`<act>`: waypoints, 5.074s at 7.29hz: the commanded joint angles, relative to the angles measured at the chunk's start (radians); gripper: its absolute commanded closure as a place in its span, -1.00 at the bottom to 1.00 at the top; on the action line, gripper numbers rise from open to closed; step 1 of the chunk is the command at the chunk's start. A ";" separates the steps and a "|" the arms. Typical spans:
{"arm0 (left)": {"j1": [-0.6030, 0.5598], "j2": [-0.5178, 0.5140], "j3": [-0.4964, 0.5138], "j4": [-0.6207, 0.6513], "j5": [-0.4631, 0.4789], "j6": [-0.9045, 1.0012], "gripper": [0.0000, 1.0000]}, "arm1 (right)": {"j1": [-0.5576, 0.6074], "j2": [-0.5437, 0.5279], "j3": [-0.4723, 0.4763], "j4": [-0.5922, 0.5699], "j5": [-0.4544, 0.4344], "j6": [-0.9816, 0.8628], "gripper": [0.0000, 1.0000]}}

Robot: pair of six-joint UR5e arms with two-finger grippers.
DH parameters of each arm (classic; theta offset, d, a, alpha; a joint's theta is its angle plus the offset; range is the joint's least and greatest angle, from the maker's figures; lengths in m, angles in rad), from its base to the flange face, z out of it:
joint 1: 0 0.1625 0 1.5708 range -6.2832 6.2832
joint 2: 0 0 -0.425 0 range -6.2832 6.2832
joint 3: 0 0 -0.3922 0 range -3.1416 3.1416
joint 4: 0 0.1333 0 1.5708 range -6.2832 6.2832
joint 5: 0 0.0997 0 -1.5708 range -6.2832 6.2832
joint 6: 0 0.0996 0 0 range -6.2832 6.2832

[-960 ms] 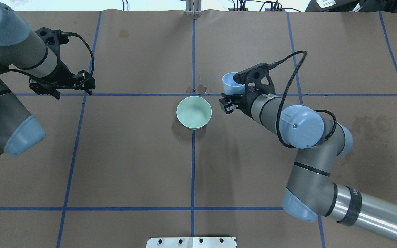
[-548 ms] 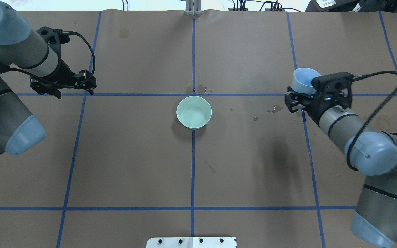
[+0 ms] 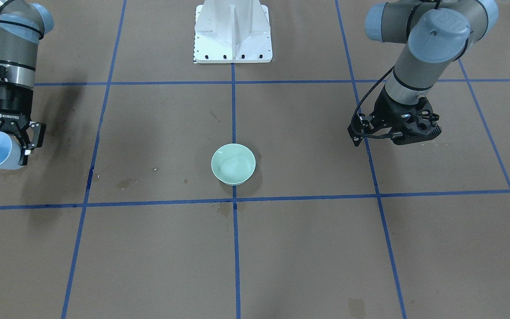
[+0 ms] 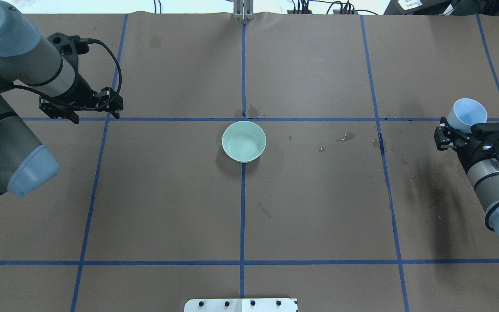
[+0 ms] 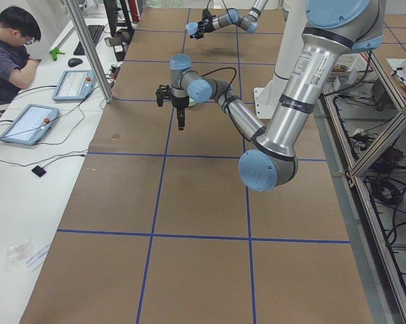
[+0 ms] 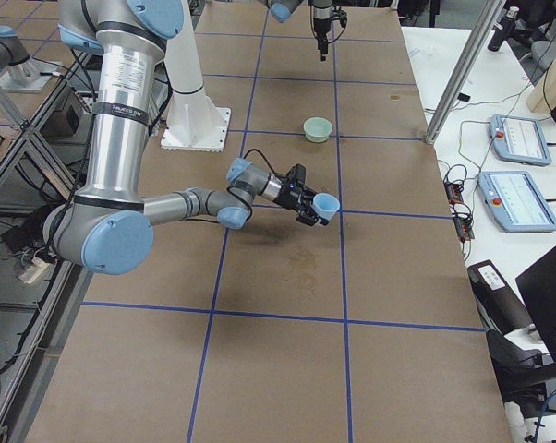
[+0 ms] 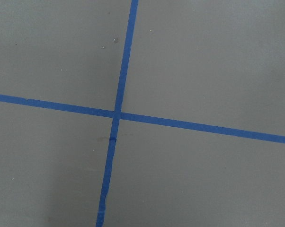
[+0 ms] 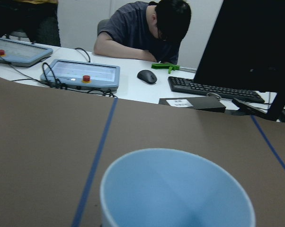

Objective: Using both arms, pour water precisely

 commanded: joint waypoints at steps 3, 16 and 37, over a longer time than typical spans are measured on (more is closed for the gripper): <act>0.003 -0.002 -0.001 0.004 0.000 0.000 -1.00 | -0.071 0.039 -0.116 0.048 -0.099 0.146 1.00; 0.003 -0.004 -0.011 0.020 0.003 0.000 -1.00 | -0.135 0.051 -0.218 0.166 -0.122 0.162 -0.14; 0.010 -0.069 -0.020 0.066 0.006 -0.023 -1.00 | 0.054 -0.245 0.174 0.283 0.304 -0.162 -0.98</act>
